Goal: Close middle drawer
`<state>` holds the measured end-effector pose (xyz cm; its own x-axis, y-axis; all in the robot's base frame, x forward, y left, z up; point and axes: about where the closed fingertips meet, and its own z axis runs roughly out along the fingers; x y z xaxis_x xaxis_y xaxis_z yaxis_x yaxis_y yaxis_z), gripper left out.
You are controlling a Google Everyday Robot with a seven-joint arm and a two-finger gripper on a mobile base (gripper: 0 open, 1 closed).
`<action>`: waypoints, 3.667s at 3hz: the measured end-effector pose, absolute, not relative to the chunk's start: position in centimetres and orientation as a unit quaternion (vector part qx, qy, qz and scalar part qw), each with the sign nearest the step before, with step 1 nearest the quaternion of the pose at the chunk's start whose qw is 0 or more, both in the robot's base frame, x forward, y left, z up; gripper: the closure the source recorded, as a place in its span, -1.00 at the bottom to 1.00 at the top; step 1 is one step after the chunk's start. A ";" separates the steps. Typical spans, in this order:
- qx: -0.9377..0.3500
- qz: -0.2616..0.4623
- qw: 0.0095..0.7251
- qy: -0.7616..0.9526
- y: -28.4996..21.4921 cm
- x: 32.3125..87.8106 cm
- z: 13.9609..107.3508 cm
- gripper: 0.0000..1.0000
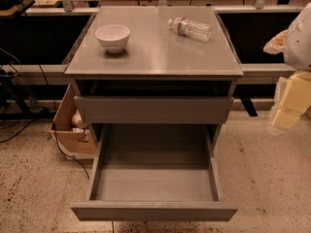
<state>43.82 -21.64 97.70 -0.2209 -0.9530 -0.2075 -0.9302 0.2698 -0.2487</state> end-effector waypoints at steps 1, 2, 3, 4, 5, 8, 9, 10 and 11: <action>-0.603 -0.035 0.160 0.781 -21.6 43.8 97.7 -1.00; -0.606 -0.034 0.164 0.778 -21.7 44.3 96.4 -1.00; -0.619 -0.029 0.169 0.767 -22.0 45.3 93.3 -1.00; -0.646 -0.030 0.177 0.742 -22.2 47.0 88.5 -1.00; -0.688 -0.037 0.175 0.704 -22.7 49.3 81.8 -1.00; -0.711 0.014 0.134 0.690 -28.4 50.5 68.2 -1.00; -0.711 0.014 0.134 0.691 -28.4 50.5 68.2 -1.00; -0.706 0.015 0.134 0.695 -28.5 50.8 67.4 -1.00; -0.699 0.036 0.140 0.700 -28.4 50.0 63.4 -1.00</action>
Offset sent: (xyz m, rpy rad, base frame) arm 0.0140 -0.0032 -0.0422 0.0169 0.0058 0.0255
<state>49.96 -28.44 63.41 0.0178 -0.9689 -0.2470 -0.9892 0.0188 -0.1451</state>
